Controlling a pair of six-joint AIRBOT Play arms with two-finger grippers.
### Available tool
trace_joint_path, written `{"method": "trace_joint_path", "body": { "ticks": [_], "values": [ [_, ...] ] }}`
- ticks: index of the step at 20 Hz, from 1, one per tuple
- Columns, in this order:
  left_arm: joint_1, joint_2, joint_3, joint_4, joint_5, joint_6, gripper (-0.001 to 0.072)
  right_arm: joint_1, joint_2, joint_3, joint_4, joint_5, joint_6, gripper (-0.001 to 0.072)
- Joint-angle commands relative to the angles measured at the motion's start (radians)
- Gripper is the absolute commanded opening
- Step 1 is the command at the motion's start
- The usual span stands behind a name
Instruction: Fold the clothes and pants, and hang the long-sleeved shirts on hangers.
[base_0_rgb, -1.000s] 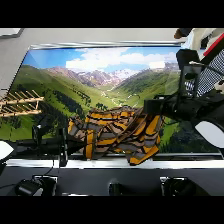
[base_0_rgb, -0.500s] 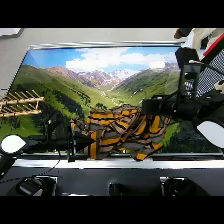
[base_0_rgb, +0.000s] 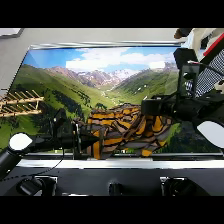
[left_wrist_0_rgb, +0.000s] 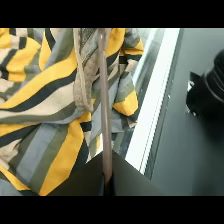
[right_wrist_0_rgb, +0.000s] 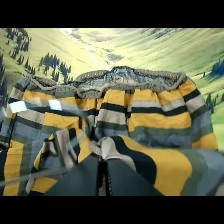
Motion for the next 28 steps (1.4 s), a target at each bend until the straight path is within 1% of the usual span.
{"method": "trace_joint_path", "body": {
  "ticks": [1,4,5,6,7,8,11,14,15,16,17,18,19,20,21,22,23,24,26,27,28],
  "values": [
    [-0.006,-0.003,0.001,-0.03,0.032,0.014,0.0017,0.001,0.001,0.001,0.002,0.011,-0.003,0.0032],
    [-0.006,-0.003,0.001,-0.03,0.032,0.014,0.0017,0.001,0.001,0.001,0.002,0.016,-0.014,0.0042],
    [-0.006,-0.003,0.001,-0.03,0.032,0.014,0.0017,0.001,0.001,0.001,0.002,0.016,-0.013,0.0106],
    [-0.006,-0.003,0.001,-0.03,0.032,0.014,0.0017,0.001,0.001,0.001,0.002,0.016,-0.013,0.0205],
    [-0.006,-0.003,0.001,-0.03,0.032,0.014,0.0017,0.001,0.001,0.001,0.002,0.016,-0.013,0.0287],
    [-0.006,-0.003,0.001,-0.03,0.032,0.014,0.0017,0.001,0.001,0.001,0.003,0.016,-0.013,0.0333],
    [-0.006,-0.003,0.001,-0.03,0.032,0.014,0.0017,0.001,0.002,0.001,0.002,0.02,-0.013,0.0333],
    [-0.006,-0.003,0.001,-0.03,0.032,0.014,0.0018,0.001,0.015,0.003,-0.029,0.065,-0.013,0.0333],
    [-0.006,-0.003,0.001,-0.03,0.032,0.014,0.0018,0.001,0.026,0.009,-0.074,0.094,0.016,0.0333],
    [-0.006,-0.003,0.001,-0.03,0.032,0.014,0.0018,0.001,0.036,0.016,-0.145,0.127,0.079,0.0333],
    [-0.005,-0.003,0.001,-0.03,0.032,0.014,0.0018,0.0,0.049,0.026,-0.238,0.172,0.167,0.0337],
    [-0.006,-0.003,0.001,-0.03,0.032,0.014,0.0018,-0.002,0.058,0.034,-0.323,0.222,0.251,0.0399],
    [-0.006,-0.003,0.001,-0.03,0.032,0.014,0.0018,-0.029,0.061,0.042,-0.36,0.278,0.293,0.0414],
    [-0.006,-0.003,0.001,-0.03,0.032,0.013,0.0019,-0.08,0.061,0.045,-0.341,0.316,0.29,0.0427],
    [-0.006,-0.003,0.001,-0.03,0.032,0.013,0.0018,-0.154,0.061,0.045,-0.289,0.343,0.277,0.0461],
    [-0.006,-0.003,0.001,-0.03,0.032,0.013,0.0018,-0.24,0.061,0.045,-0.213,0.337,0.231,0.0465],
    [-0.006,-0.003,0.001,-0.03,0.032,0.014,0.0018,-0.34,0.061,0.045,-0.117,0.313,0.156,0.0466],
    [-0.006,-0.003,0.001,-0.03,0.031,0.013,0.0019,-0.443,0.055,0.047,-0.014,0.279,0.045,0.0466],
    [-0.005,-0.003,0.001,-0.03,0.029,0.013,0.0019,-0.602,0.037,0.048,0.168,0.243,-0.245,0.0471],
    [-0.006,-0.003,0.001,-0.03,0.03,0.013,0.0019,-0.649,0.026,0.048,0.233,0.254,-0.389,0.0473],
    [-0.005,-0.003,0.001,-0.029,0.03,0.013,0.0019,-0.669,0.017,0.048,0.261,0.229,-0.548,0.0529]
  ]
}}
